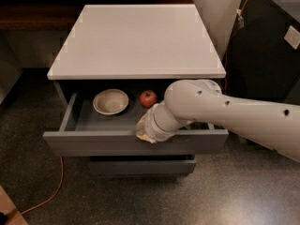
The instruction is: Pick apple from top drawer and place on counter
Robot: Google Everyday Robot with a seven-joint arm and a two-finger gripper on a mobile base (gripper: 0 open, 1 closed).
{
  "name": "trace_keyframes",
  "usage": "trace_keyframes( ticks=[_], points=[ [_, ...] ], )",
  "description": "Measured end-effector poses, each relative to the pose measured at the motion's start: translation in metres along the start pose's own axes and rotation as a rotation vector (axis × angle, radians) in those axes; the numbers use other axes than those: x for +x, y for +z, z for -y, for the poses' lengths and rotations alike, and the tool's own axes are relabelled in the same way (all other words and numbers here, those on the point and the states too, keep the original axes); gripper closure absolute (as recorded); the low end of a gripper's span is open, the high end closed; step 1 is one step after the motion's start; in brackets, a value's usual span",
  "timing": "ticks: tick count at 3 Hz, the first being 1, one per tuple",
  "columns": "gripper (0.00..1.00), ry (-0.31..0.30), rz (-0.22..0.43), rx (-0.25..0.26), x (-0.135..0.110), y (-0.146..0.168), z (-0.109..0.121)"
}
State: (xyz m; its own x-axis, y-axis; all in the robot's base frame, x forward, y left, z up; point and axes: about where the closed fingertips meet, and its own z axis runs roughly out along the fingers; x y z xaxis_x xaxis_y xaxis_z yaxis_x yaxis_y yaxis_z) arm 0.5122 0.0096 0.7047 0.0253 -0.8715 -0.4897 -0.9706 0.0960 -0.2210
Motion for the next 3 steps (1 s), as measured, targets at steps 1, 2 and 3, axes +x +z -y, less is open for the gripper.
trace_keyframes(
  ticks=[1,2,3],
  points=[
    [1.00,0.011,0.005,0.004,-0.002,-0.003,-0.007],
    [1.00,0.069,0.030,0.030,-0.013,-0.019,-0.038],
    [1.00,0.091,0.034,0.045,-0.017,-0.029,-0.049]
  ],
)
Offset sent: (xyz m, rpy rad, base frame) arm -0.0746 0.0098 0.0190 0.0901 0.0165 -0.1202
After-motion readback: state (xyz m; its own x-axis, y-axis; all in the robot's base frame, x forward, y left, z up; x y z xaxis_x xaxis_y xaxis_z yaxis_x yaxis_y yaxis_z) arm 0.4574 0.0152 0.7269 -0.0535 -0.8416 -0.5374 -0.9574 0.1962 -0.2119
